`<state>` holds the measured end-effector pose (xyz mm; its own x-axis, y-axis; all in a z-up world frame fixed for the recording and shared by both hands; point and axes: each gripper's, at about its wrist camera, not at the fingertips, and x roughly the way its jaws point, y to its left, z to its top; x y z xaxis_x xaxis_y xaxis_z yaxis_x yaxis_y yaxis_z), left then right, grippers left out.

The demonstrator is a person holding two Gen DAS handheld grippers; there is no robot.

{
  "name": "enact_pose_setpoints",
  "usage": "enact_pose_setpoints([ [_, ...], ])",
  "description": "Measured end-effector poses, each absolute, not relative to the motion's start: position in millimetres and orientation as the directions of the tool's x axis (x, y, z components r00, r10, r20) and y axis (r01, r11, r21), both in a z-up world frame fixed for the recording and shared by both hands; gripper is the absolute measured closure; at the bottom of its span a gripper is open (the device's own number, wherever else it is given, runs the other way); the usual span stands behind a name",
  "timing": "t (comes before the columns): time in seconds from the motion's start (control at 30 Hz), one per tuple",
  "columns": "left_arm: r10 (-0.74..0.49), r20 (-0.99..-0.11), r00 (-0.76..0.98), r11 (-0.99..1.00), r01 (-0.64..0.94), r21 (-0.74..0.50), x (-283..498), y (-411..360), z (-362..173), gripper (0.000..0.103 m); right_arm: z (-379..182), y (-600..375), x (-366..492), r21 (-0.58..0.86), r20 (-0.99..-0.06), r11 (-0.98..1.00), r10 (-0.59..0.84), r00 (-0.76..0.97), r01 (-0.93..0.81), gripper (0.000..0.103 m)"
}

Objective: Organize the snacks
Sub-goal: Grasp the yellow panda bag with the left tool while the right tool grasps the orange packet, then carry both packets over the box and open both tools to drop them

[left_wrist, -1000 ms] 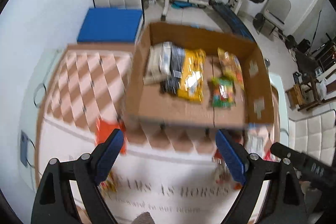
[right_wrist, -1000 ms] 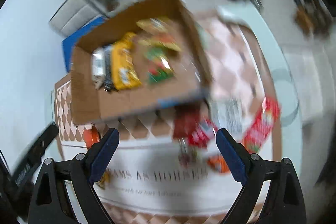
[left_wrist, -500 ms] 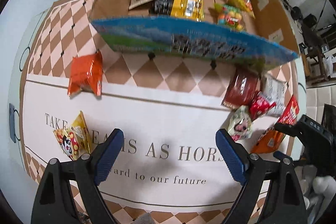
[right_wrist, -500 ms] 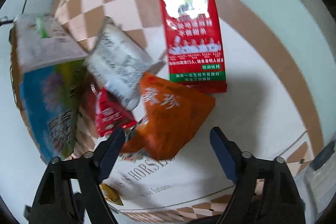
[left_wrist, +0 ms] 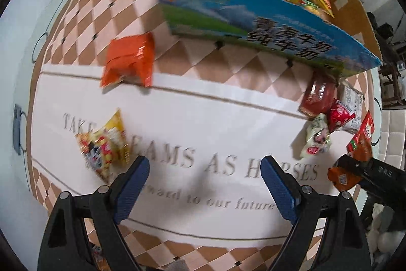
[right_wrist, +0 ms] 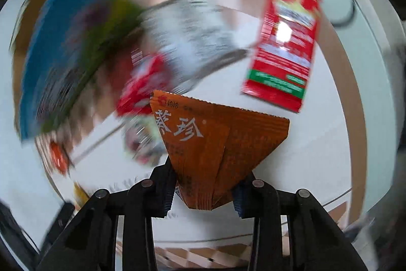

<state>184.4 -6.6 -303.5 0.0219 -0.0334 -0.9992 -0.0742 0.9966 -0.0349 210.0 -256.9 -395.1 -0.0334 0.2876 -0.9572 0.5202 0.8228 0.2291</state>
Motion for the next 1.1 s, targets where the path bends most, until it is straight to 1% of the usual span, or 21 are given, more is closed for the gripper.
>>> enact_pose_setpoints([
  [0.17,-0.039,-0.999,-0.026,0.983,-0.18,-0.034,172.3,45.7,-304.4,0.013,-375.0,-190.1,229.6,0.278,-0.948,0.898,0.314,-0.052,0.341,0.064],
  [0.33,-0.054,-0.995,-0.078,0.934,-0.357,-0.022,168.3,117.6,-320.2,0.013,-372.9,-120.4,250.9,0.317,-0.937,0.924,0.34,-0.083,0.215,0.064],
  [0.37,-0.076,-0.992,-0.097,0.915,-0.403,-0.031,168.9,133.5,-328.4,0.013,-373.3,-108.9,252.7,0.317,-0.937,0.929,0.338,-0.087,0.192,0.064],
  [0.47,-0.148,-0.98,-0.136,0.875,-0.479,-0.066,171.9,157.3,-348.8,0.013,-377.0,-90.4,255.5,0.309,-0.941,0.939,0.325,-0.095,0.15,0.064],
  [0.53,-0.173,-0.972,-0.156,0.861,-0.504,-0.072,177.2,164.9,-362.9,0.013,-379.2,-76.1,258.8,0.304,-0.943,0.944,0.318,-0.103,0.129,0.064],
  [0.73,-0.181,-0.961,-0.211,0.873,-0.484,-0.058,190.2,160.4,-395.8,0.014,-381.3,-65.2,259.5,0.293,-0.946,0.951,0.304,-0.113,0.101,0.064],
  [0.77,-0.182,-0.961,-0.21,0.876,-0.479,-0.061,192.4,157.8,-398.6,0.015,-380.7,-64.9,259.4,0.289,-0.947,0.952,0.3,-0.114,0.097,0.064],
  [0.8,-0.18,-0.962,-0.204,0.876,-0.479,-0.062,192.6,157.1,-400.6,0.031,-380.5,-63.8,260.1,0.287,-0.948,0.953,0.297,-0.114,0.097,0.064],
  [0.83,-0.183,-0.963,-0.197,0.874,-0.481,-0.068,192.2,156.5,-402.8,0.043,-380.4,-64.2,259.9,0.286,-0.948,0.953,0.297,-0.116,0.098,0.064],
  [0.87,-0.182,-0.963,-0.197,0.874,-0.481,-0.066,192.0,156.2,-404.3,0.043,-381.4,-63.3,260.2,0.285,-0.948,0.954,0.295,-0.118,0.097,0.064],
  [1.1,-0.12,-0.981,-0.152,0.903,-0.427,-0.045,189.7,145.0,-395.6,0.053,-387.6,-63.4,259.7,0.281,-0.948,0.954,0.293,-0.125,0.106,0.064],
])
